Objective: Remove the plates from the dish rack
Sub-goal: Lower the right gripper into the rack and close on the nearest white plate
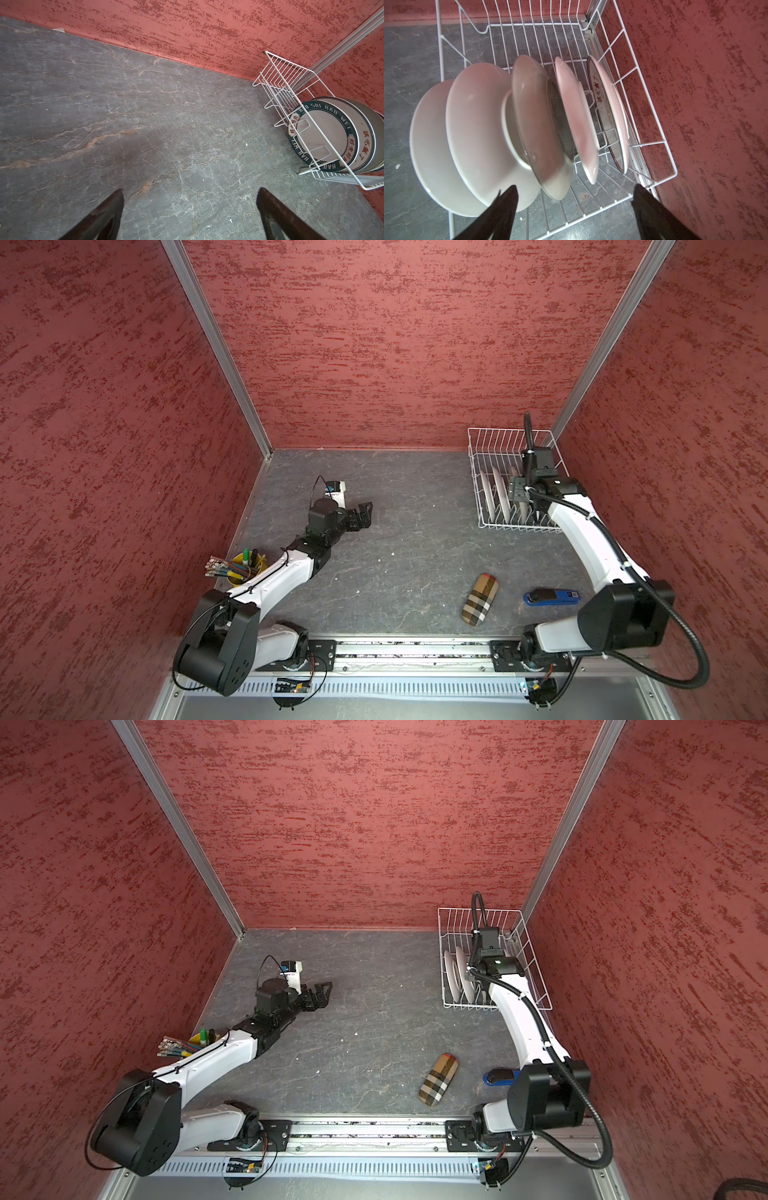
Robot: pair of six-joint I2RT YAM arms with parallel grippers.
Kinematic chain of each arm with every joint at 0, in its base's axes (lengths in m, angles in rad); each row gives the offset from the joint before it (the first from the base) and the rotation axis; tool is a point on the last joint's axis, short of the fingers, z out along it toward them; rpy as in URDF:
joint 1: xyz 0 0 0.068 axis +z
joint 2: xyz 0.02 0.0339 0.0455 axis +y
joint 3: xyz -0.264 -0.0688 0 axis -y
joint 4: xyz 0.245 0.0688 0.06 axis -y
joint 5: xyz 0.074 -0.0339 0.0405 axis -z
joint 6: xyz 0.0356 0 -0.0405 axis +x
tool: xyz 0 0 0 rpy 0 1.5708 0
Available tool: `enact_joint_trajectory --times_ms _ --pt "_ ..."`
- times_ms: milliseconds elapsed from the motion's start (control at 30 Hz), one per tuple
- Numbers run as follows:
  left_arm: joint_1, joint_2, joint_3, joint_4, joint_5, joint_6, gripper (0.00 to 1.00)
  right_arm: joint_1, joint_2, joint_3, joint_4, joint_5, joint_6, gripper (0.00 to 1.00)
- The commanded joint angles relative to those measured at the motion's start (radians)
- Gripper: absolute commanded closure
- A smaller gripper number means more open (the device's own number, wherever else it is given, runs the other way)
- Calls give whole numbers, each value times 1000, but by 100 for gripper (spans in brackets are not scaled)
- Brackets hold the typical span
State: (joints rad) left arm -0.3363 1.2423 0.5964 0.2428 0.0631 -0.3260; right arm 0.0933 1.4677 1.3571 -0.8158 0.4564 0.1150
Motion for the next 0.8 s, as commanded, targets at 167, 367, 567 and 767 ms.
enact_joint_trajectory --times_ms 167,367,567,767 --pt "5 -45 -15 -6 6 -7 1 65 91 42 -23 232 -47 25" --pt "6 -73 -20 -21 -11 -2 1 82 133 72 -6 247 -60 39" --pt "5 -82 -22 -34 -13 0 1 94 175 80 7 264 -69 48" --pt "5 -93 -23 -40 -14 2 1 104 190 103 -2 243 -52 47"
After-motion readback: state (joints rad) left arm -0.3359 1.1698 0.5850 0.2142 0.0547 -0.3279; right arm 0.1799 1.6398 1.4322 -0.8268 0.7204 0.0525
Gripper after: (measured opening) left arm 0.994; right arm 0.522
